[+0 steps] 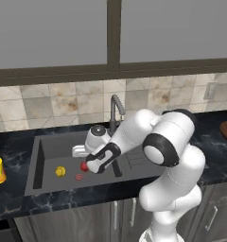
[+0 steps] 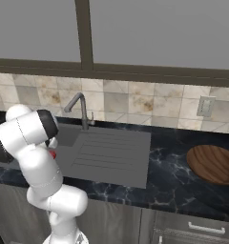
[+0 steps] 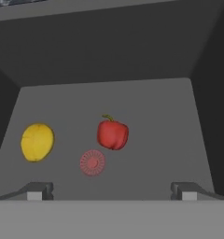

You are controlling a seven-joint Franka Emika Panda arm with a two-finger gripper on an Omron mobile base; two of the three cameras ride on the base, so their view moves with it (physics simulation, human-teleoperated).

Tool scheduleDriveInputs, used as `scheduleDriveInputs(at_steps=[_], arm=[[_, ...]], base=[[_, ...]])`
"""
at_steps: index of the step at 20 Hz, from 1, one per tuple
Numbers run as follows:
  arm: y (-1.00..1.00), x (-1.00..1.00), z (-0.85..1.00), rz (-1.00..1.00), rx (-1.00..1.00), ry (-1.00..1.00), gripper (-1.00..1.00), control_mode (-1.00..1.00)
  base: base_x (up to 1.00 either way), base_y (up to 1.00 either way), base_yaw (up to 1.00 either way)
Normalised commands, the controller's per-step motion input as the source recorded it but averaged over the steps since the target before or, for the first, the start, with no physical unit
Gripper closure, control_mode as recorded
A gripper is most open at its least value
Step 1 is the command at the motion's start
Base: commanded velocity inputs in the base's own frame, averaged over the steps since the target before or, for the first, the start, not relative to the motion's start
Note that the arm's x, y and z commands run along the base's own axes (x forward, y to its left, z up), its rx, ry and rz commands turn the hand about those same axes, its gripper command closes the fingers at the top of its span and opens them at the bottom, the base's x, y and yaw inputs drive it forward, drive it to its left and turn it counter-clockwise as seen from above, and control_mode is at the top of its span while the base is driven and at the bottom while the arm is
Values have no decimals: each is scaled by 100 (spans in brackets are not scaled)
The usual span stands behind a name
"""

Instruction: Remove the lemon and bell pepper from the sink. Then move the bowl and cup from the counter to the sink for washing.

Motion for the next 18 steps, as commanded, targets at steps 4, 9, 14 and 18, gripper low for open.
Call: scheduleDriveInputs(at_steps=[4, 9, 14, 18], arm=[[1, 16, -10, 0, 0, 1, -100, -100], [5, 8, -15, 0, 0, 4, -100, -100], [4, 5, -19, 0, 0, 6, -100, -100], [1, 10, -18, 0, 0, 1, -100, -100]], base=[[0, 0, 0], [0, 0, 0], [0, 0, 0], [0, 0, 0]])
